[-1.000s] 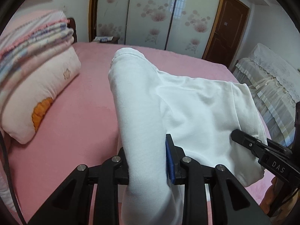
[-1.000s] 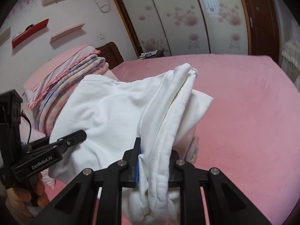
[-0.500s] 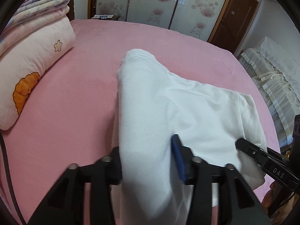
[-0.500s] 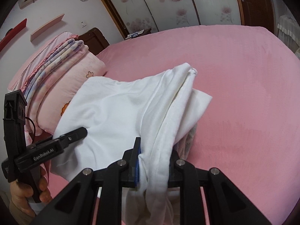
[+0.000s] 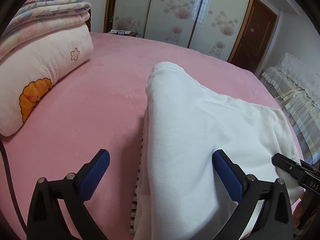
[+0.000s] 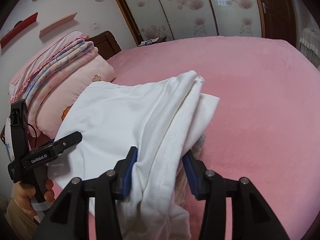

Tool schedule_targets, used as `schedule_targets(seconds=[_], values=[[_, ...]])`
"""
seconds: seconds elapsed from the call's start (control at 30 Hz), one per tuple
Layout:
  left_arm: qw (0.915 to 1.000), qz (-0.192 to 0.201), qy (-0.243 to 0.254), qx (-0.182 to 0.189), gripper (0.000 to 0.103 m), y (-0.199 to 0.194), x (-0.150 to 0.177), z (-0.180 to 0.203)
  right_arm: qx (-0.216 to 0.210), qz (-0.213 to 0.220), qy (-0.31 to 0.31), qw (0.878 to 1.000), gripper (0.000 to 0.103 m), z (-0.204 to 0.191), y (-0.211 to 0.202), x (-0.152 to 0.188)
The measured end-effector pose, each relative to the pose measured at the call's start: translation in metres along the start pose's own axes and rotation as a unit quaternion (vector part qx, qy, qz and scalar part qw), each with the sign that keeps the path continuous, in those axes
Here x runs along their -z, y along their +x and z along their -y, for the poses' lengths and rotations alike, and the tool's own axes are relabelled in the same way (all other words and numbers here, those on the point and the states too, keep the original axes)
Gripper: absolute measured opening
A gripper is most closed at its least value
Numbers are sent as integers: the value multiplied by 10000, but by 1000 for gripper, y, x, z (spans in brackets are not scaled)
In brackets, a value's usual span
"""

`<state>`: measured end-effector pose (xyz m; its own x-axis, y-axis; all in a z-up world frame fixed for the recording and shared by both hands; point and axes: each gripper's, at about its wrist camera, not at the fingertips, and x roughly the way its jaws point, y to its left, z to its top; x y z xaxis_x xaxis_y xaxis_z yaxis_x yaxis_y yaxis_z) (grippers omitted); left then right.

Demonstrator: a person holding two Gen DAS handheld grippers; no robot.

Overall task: Fold small clothes
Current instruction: 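Lower the sweatshirt onto the stack, open the right tool and withdraw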

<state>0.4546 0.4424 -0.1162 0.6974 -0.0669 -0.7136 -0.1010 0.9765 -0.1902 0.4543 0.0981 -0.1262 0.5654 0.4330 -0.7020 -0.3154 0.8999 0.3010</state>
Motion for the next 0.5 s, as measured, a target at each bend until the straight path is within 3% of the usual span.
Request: schedule_targets(seconds=[0.23, 0.4, 0.5], values=[[9992, 227, 303, -107, 103, -6, 4, 8, 117, 117, -148, 9998, 61, 1, -4, 0], [9935, 391, 765, -749, 103, -30, 3, 29, 60, 359, -232, 9991, 61, 0, -30, 0], [9905, 685, 786, -891, 103, -57, 1, 33, 91, 683, -359, 9970, 61, -2, -56, 1]])
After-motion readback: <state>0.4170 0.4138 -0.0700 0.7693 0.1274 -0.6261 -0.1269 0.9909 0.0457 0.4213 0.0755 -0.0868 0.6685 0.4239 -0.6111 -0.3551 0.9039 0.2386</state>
